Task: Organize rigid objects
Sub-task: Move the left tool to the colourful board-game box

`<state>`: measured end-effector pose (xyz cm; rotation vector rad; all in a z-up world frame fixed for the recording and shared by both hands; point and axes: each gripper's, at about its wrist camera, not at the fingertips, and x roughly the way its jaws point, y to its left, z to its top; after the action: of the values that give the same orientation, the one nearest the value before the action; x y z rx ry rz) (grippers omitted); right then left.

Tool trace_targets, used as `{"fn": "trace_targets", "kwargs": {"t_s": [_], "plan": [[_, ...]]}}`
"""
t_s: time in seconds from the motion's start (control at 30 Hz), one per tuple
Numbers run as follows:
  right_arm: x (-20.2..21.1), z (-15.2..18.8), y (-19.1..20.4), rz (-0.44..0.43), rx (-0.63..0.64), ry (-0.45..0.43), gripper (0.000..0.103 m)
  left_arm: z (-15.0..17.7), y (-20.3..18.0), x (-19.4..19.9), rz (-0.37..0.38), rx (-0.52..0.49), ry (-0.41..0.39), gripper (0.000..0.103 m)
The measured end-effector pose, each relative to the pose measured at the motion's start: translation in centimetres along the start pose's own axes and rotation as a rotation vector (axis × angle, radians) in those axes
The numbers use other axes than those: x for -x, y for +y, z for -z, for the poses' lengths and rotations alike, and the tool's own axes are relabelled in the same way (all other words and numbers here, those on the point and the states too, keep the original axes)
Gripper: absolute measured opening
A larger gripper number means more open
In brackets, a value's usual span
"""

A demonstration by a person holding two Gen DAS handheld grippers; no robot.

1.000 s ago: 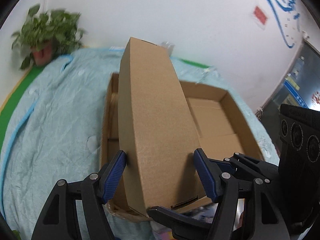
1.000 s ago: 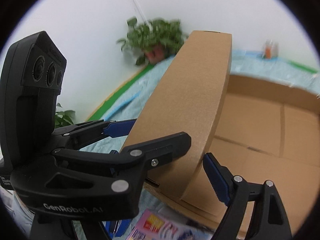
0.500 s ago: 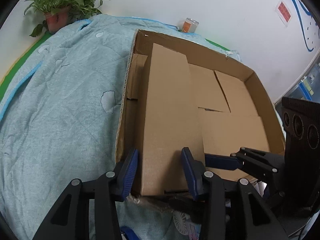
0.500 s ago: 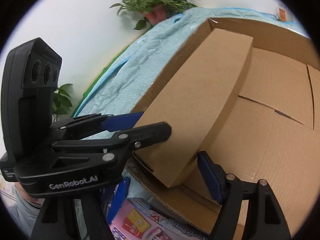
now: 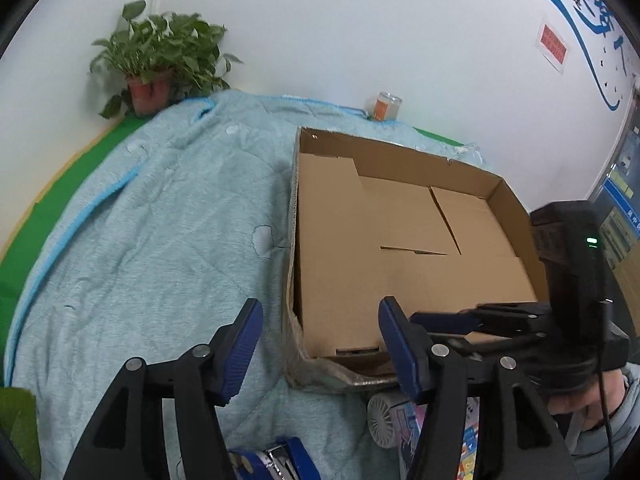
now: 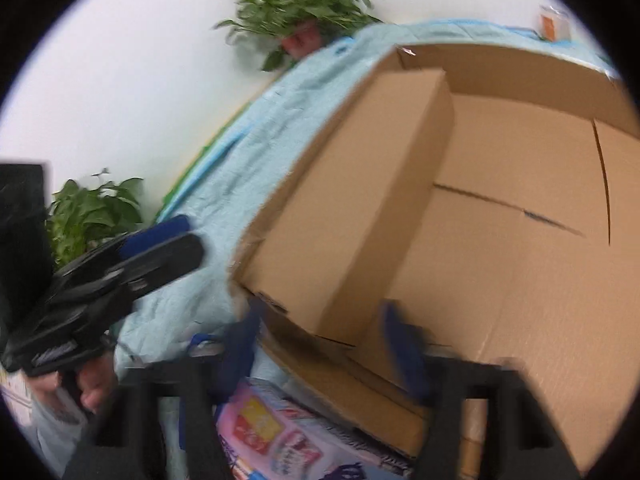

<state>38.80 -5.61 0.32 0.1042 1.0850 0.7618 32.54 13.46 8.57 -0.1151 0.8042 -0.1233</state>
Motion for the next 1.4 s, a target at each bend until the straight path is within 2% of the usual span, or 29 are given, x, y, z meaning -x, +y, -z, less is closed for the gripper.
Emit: {"fn": "trace_targets", "kwargs": {"t_s": [0.07, 0.13, 0.2, 0.27, 0.3, 0.4, 0.5, 0.63, 0.67, 0.77, 0.8, 0.87, 0.93, 0.97, 1.0, 1.03, 1.07, 1.1, 1.13, 1.2, 1.23, 1.3, 1.4], "plan": [[-0.8, -0.1, 0.3, -0.028, -0.013, 0.006, 0.021, 1.0, -0.9, 2.1, -0.036, -0.019, -0.064, 0.078], [-0.4, -0.2, 1.2, 0.022, 0.013, -0.015, 0.024, 2.1, -1.6, 4.6, -0.096, -0.020, -0.155, 0.103], [0.6, 0.3, 2.3, 0.059, 0.038, -0.048, 0.034, 3.4, -2.4, 6.9, -0.136, -0.017, -0.221, 0.103], [2.7, 1.8, 3.1, 0.137, 0.067, -0.081, 0.073, 4.4, -2.9, 8.6, -0.144, -0.013, -0.244, 0.103], [4.0, 2.7, 3.4, 0.189, 0.080, -0.116, 0.077, 4.8, -3.0, 9.3, -0.151, -0.004, -0.257, 0.103], [8.2, 6.9, 4.2, 0.361, 0.089, -0.223, 0.079, 6.6, -3.9, 11.3, -0.123, 0.031, -0.279, 0.103], [11.0, 11.5, 4.6, 0.489, 0.059, -0.282, 0.079, 8.5, -5.4, 12.1, -0.072, 0.026, -0.241, 0.103], [13.5, 16.1, 4.0, 0.546, -0.053, -0.311, 0.079, 10.2, -7.7, 11.8, 0.018, -0.010, -0.135, 0.103], [13.9, 16.8, 3.8, 0.548, -0.069, -0.314, 0.079, 10.6, -8.2, 12.1, 0.043, -0.020, -0.133, 0.103], [14.9, 18.4, 4.1, 0.573, -0.082, -0.332, 0.079, 11.7, -10.1, 13.5, 0.041, -0.040, -0.140, 0.102], [15.2, 18.9, 4.1, 0.572, -0.088, -0.339, 0.079, 12.0, -10.6, 13.8, 0.027, -0.053, -0.142, 0.099], [16.1, 20.1, 4.3, 0.570, -0.103, -0.357, 0.079, 12.3, -11.8, 14.4, -0.005, -0.090, -0.151, 0.082], [16.6, 21.0, 4.8, 0.582, -0.109, -0.381, 0.078, 12.2, -12.4, 14.5, -0.006, -0.122, -0.142, 0.028], [16.7, 21.3, 5.0, 0.584, -0.108, -0.394, 0.058, 12.4, -12.7, 14.5, 0.007, -0.135, -0.128, 0.020], [16.9, 21.6, 5.0, 0.586, -0.103, -0.400, 0.042, 12.4, -12.7, 14.4, 0.021, -0.137, -0.124, 0.018], [17.0, 21.9, 5.0, 0.596, -0.102, -0.393, 0.020, 12.5, -12.6, 14.7, 0.050, -0.129, -0.136, 0.020], [17.1, 22.1, 4.9, 0.601, -0.107, -0.387, 0.020, 12.6, -12.6, 15.0, 0.069, -0.118, -0.143, 0.027], [17.0, 22.3, 4.9, 0.595, -0.105, -0.384, 0.020, 12.6, -12.4, 15.0, 0.087, -0.103, -0.140, 0.066], [17.1, 22.5, 4.9, 0.577, -0.099, -0.385, 0.024, 12.5, -12.0, 15.0, 0.094, -0.065, -0.128, 0.100], [17.0, 22.5, 4.8, 0.505, -0.099, -0.385, 0.068, 12.6, -11.0, 14.8, 0.095, 0.004, -0.126, 0.103], [17.0, 22.6, 4.7, 0.464, -0.103, -0.396, 0.095, 12.5, -10.5, 14.3, 0.104, 0.018, -0.101, 0.103], [17.0, 22.5, 4.5, 0.367, -0.099, -0.411, 0.096, 12.3, -9.5, 13.0, 0.116, 0.037, -0.046, 0.103], [16.2, 21.9, 4.2, 0.233, -0.097, -0.368, 0.096, 12.1, -7.9, 10.7, 0.144, 0.065, 0.028, 0.103]]}}
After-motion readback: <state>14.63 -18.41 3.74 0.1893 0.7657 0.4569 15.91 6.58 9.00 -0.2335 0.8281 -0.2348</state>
